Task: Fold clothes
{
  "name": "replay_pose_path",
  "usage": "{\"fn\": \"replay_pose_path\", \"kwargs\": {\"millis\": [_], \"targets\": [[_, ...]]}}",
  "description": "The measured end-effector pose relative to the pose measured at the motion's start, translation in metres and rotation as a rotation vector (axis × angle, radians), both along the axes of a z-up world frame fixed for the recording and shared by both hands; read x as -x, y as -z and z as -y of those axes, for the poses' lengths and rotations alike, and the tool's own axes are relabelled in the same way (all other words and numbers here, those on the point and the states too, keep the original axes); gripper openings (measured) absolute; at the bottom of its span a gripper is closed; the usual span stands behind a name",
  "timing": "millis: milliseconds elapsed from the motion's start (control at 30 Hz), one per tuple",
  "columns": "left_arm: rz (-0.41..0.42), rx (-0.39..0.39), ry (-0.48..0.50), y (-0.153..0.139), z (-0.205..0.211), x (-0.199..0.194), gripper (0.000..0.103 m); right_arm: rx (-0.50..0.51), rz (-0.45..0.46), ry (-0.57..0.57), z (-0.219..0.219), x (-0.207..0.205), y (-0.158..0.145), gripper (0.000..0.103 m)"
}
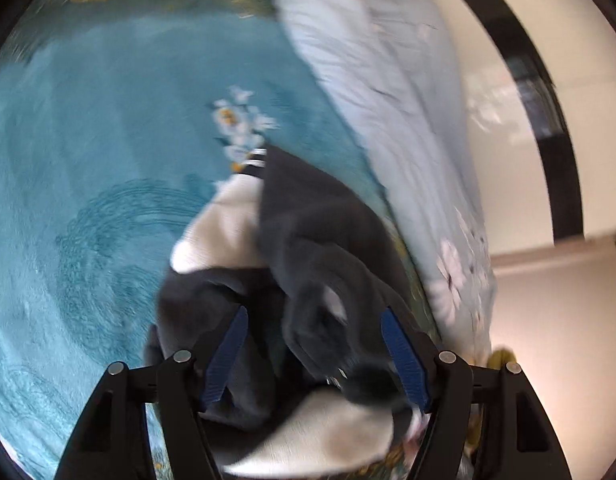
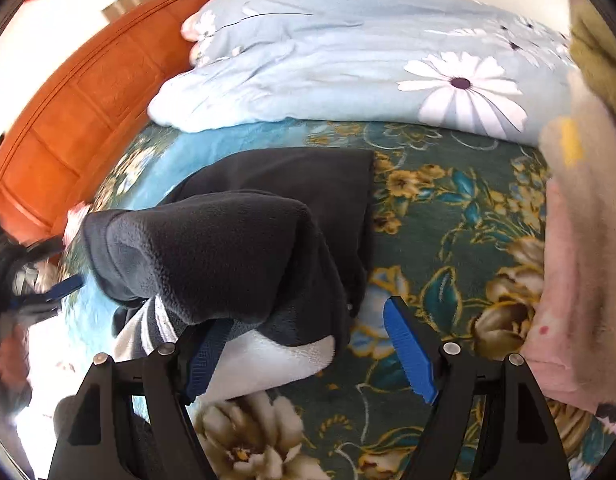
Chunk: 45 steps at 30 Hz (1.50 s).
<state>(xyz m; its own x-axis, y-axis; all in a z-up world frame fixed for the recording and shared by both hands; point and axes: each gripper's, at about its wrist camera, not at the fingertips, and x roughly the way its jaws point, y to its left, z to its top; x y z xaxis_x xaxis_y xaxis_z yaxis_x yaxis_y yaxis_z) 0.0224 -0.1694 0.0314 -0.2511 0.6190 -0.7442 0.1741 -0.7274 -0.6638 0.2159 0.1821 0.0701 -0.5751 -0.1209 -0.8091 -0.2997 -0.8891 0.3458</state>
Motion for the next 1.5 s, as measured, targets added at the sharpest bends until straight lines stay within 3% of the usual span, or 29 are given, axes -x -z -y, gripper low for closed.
{"fn": "replay_pose_path", "kwargs": {"millis": [200,333,467,600,767,800,833,900,933,1000,1100,1167,1300,1433,1500], "targets": [[0.130,-0.110,-0.026,0.057,-0.014,0.042,0.073,0.056,-0.024,-0.059,0.016,-0.002,-0.020,0.078],[0.176,-0.116,0.048,0.075,-0.036,0.060,0.074,0.073,-0.038,-0.100,0.033,0.001,-0.032,0.078],[0.237,-0.045,0.078,0.099,-0.046,0.068,0.074,-0.070,0.010,-0.142,0.055,0.012,-0.028,0.078],[0.238,-0.093,0.045,0.103,-0.037,0.067,0.075,-0.190,0.063,-0.125,0.062,0.020,-0.016,0.078],[0.225,-0.140,0.098,0.095,-0.050,0.068,0.073,-0.329,0.076,-0.062,0.058,0.020,-0.009,0.078],[0.219,-0.153,0.106,0.093,-0.054,0.067,0.067,-0.341,0.073,-0.041,0.056,0.020,-0.009,0.078],[0.214,-0.165,0.115,0.090,-0.057,0.067,0.044,-0.356,0.069,-0.023,0.056,0.021,-0.009,0.078],[0.221,-0.170,0.091,0.089,-0.059,0.065,0.025,-0.403,0.058,-0.009,0.056,0.022,-0.013,0.078],[0.208,-0.165,0.082,0.084,-0.059,0.063,0.018,-0.428,0.053,-0.002,0.056,0.023,-0.015,0.078],[0.162,-0.175,0.061,0.069,-0.057,0.055,0.015,-0.484,0.047,0.020,0.054,0.026,-0.017,0.078],[0.073,-0.247,0.023,0.037,-0.050,0.046,0.014,-0.517,0.078,-0.014,0.056,0.030,-0.014,0.078],[0.017,-0.235,0.045,0.011,-0.049,0.039,0.014,-0.528,0.104,-0.060,0.060,0.031,-0.009,0.078],[-0.092,-0.173,0.092,-0.038,-0.050,0.019,0.013,-0.594,0.045,0.017,0.051,0.029,-0.020,0.078],[-0.187,-0.198,0.045,-0.083,-0.029,-0.001,0.010,-0.660,-0.015,0.095,0.042,0.027,-0.031,0.078],[-0.230,-0.195,0.027,-0.108,-0.025,-0.008,0.010,-0.678,-0.080,0.124,0.038,0.026,-0.050,0.078]]}}
